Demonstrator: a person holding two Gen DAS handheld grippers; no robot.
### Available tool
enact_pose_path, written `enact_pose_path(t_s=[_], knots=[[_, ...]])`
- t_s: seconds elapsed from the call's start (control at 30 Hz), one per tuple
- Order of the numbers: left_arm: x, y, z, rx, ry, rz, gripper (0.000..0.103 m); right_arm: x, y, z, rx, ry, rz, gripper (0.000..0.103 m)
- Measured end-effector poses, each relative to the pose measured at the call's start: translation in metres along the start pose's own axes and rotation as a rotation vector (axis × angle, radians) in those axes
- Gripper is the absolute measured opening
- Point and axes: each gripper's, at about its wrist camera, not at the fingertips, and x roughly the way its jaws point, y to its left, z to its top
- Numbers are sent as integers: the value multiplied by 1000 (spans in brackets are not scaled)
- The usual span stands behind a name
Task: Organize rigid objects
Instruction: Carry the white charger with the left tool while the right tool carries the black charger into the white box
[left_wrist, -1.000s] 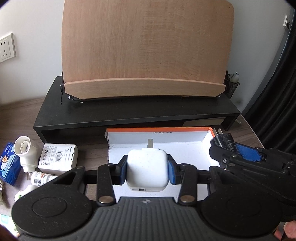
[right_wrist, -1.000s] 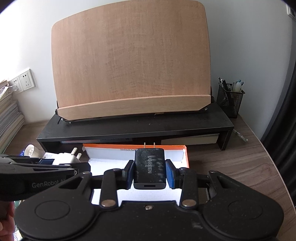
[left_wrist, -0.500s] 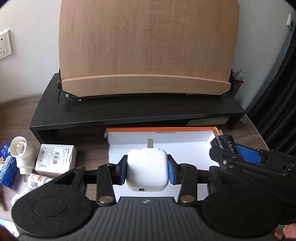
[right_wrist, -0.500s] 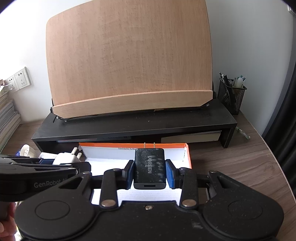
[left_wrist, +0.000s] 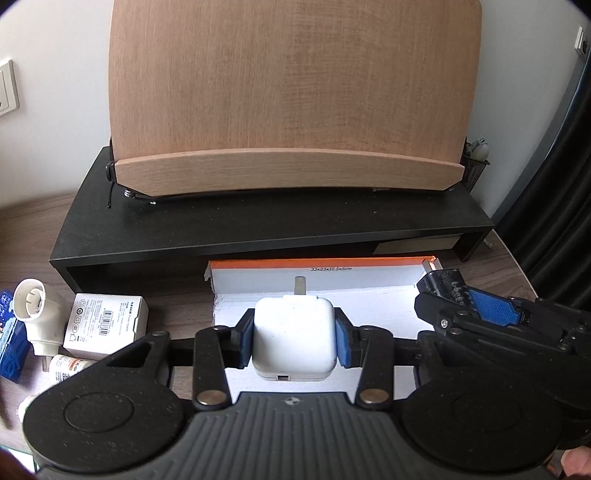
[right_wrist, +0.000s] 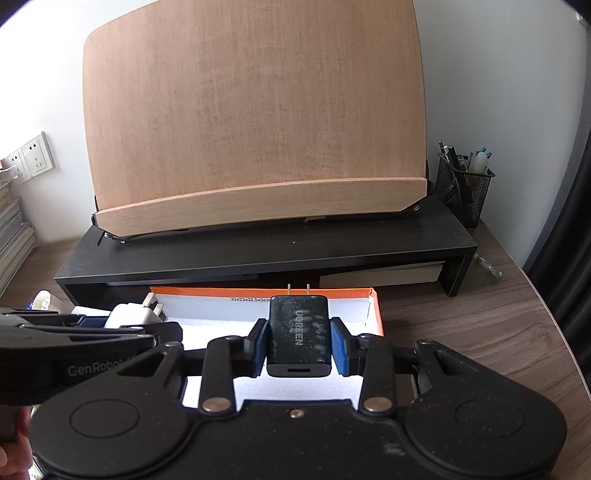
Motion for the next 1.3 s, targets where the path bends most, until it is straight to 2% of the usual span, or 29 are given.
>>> enact_pose_path(t_s=[1.3], knots=[[26,1,7,3,37,4,42,26,3,5,-14,38,2,43]])
